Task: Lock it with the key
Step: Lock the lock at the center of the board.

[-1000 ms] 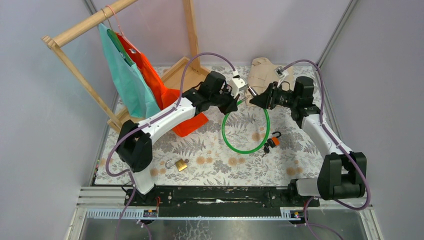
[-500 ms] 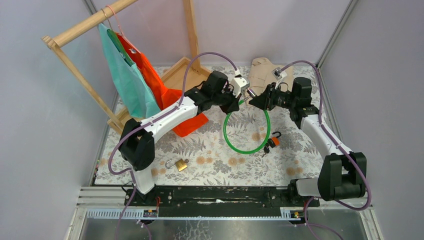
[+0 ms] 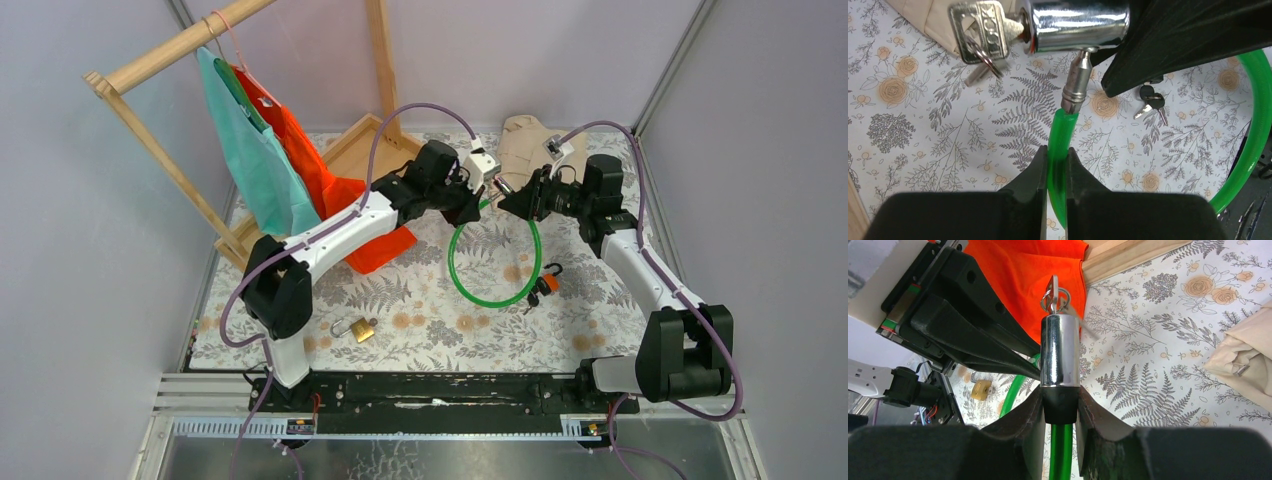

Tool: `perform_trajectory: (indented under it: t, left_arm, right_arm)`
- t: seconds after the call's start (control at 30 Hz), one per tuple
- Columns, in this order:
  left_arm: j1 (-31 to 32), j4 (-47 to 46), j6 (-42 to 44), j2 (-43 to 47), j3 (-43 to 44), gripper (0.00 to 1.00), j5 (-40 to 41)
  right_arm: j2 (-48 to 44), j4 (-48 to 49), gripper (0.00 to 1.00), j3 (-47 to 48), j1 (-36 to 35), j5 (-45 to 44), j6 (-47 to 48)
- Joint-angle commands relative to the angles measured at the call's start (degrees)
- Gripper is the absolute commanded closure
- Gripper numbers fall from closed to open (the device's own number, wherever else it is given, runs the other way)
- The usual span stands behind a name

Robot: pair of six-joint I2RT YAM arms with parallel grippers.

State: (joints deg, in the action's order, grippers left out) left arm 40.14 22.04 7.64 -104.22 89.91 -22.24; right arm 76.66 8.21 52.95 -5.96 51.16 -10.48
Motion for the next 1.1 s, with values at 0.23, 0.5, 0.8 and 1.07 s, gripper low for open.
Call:
perform_trajectory:
  t: [0.23,0.5,0.8,1.07]
  left_arm:
    - [0.86,-0.95,-3.58,-1.73,4.16,1.0,-1.56]
    - [0.76,-1.74,-6.28,-3.23,5.2,1.0,-3.77]
    - [-1.7,-7.41,-11.71,-4.18,4.41,1.0,-11.16]
    - [-3.4,-11.58,-14.27,-5.04,4.5,1.0,-12.99]
  right_arm:
    - [-1.51,1.71,1.0,-0.03,-1.15,0.94,1.6]
    - [-2.14,-0.25,1.0,-0.03,-2.28,-3.12,4.88]
    - [-2.57,-1.88,1.0,-0.37,-3.09,-8.03,7.33]
    - [-1.42,-0.56,1.0,-1.09,-4.91,-7.71,6.72]
